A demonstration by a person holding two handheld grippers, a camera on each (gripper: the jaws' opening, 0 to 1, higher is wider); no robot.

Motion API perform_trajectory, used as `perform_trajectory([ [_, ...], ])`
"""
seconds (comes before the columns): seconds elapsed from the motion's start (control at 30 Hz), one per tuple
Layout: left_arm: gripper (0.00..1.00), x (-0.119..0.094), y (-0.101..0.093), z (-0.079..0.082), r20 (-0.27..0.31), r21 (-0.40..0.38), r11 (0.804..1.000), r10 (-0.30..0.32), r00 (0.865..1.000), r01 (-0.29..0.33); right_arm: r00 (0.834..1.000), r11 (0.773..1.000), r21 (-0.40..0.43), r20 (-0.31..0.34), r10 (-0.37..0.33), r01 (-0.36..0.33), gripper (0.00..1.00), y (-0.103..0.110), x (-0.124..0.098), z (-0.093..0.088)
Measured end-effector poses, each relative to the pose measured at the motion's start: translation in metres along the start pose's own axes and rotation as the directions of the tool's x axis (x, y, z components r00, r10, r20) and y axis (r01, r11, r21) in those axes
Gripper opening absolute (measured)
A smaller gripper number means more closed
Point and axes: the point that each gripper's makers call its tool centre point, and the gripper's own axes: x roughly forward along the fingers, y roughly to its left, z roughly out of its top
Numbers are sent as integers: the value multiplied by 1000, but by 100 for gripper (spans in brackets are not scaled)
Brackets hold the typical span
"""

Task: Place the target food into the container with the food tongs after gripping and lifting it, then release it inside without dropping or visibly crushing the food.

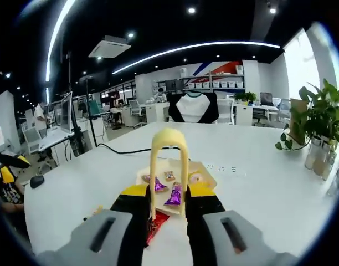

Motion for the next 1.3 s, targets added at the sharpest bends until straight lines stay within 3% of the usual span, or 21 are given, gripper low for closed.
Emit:
perform_trajectory([
  [0.37, 50, 6, -1, 4, 8, 3, 1000, -10, 1000, 10, 999, 999, -28, 28, 36, -35, 21, 5, -42, 6],
  [0.93, 50, 17, -3, 12, 18, 25, 999, -34, 999, 33, 1000, 1000, 14, 20, 9, -10, 22, 4, -98, -24],
  [1.23, 49, 16, 3, 18, 38, 24, 1000, -9, 999, 8, 999, 1000, -7, 38, 20, -20, 23, 3, -101, -27],
  [1.3, 49, 16, 3, 19, 41, 20, 1000, -7, 999, 6, 998, 999, 24, 49, 30, -32, 23, 5, -97, -24],
])
